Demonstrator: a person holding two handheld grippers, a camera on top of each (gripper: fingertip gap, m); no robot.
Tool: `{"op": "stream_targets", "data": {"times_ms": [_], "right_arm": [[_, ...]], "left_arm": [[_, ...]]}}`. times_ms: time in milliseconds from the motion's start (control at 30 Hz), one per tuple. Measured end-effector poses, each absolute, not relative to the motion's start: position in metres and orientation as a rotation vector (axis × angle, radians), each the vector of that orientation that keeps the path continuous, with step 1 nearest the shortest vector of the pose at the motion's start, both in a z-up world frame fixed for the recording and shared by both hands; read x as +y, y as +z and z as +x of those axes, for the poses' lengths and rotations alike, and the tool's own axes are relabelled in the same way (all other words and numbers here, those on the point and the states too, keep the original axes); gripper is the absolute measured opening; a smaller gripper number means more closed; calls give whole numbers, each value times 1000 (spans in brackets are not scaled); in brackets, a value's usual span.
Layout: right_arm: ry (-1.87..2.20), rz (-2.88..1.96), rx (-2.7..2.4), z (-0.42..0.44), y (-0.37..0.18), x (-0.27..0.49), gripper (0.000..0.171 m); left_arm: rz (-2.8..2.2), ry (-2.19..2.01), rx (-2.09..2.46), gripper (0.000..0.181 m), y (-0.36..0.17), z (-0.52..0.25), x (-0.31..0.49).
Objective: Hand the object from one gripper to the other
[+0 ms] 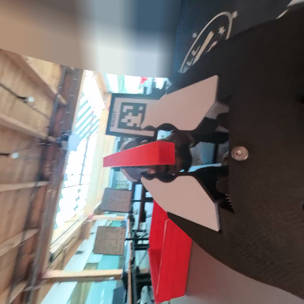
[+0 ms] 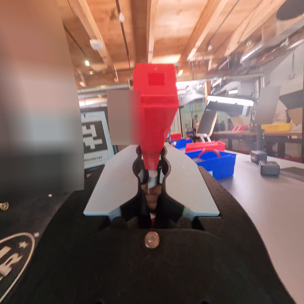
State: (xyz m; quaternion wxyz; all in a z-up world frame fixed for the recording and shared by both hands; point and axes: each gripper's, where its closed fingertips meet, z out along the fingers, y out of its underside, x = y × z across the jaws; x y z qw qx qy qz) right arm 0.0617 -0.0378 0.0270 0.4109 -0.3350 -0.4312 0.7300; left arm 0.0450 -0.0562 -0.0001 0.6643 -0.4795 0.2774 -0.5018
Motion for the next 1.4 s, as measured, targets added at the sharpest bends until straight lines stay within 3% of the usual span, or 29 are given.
{"op": "stream_targets", "data": {"times_ms": [33,133,233,800,1000,1067,1233,1400], "right_arm": [[1806,-872,-1145,62,24,-38,22],[1717,-930,-1300,62,12,-44,22],[1633,-972,-1382,57,2,-51,22],[1540,-911,-1369,49,4,-60,22],[1146,-947,-1040,105,40,26,22],[937,-1002,-860,147,49,75,22],[563,-1195,-496,248,28,177,22],[386,-1477,-490,264,-38,235,22]], "left_arm": [[-1131,-1126,670,51,-3,44,-58],[-1263,-1039,756,50,-18,47,-57],[-1277,-939,794,22,-27,55,-53],[-1166,-1051,680,22,-25,74,-48],[-1211,-758,409,93,-7,14,-17],[-1211,-599,331,108,2,-16,-10],[-1184,-348,251,111,20,-67,-17],[-1167,-348,239,108,28,-80,-25]]}}
